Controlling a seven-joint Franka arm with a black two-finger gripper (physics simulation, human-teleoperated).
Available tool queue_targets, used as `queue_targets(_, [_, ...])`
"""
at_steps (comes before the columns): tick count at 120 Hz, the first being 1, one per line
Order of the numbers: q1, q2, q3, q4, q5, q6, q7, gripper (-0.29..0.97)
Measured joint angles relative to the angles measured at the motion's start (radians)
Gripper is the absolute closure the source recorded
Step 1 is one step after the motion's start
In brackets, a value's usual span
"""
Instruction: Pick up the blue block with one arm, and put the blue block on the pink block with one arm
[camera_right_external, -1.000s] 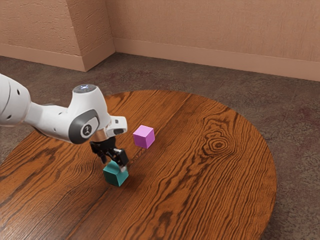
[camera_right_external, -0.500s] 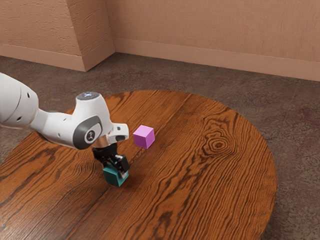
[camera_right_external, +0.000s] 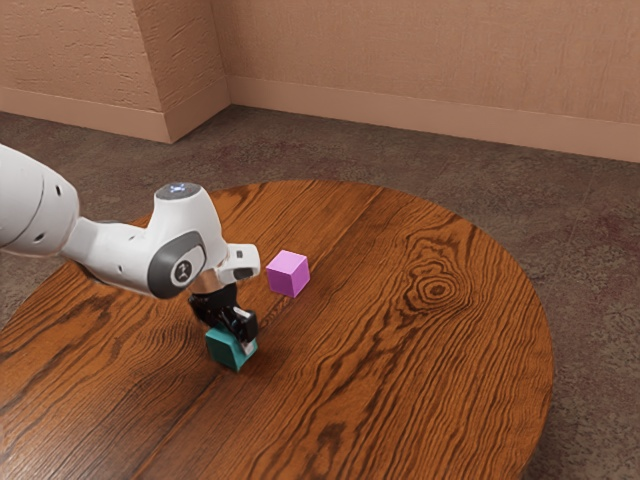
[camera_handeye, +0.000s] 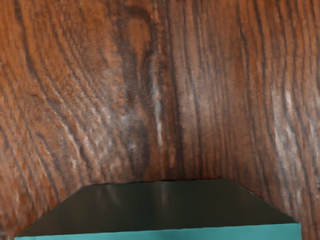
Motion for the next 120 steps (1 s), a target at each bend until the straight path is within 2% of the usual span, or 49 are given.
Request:
queue_targets(10, [-0.003,-0.011,-0.001,0.042,0.013,-0.018,-0.009,0.33])
queue_targets(29, [-0.007,0.014,-0.004,0.238,0.063,-0.094,-0.023,0.33])
queue_targets(46, [-0.004,0.141,-0.005,0.457,0.089,-0.169,-0.025,0.33])
queue_targets(71, [-0.005,0.281,-0.006,0.656,0.104,-0.238,-0.016,0.33])
queue_targets(120, [-0.005,0.398,-0.008,0.806,0.115,-0.277,0.011,0.33])
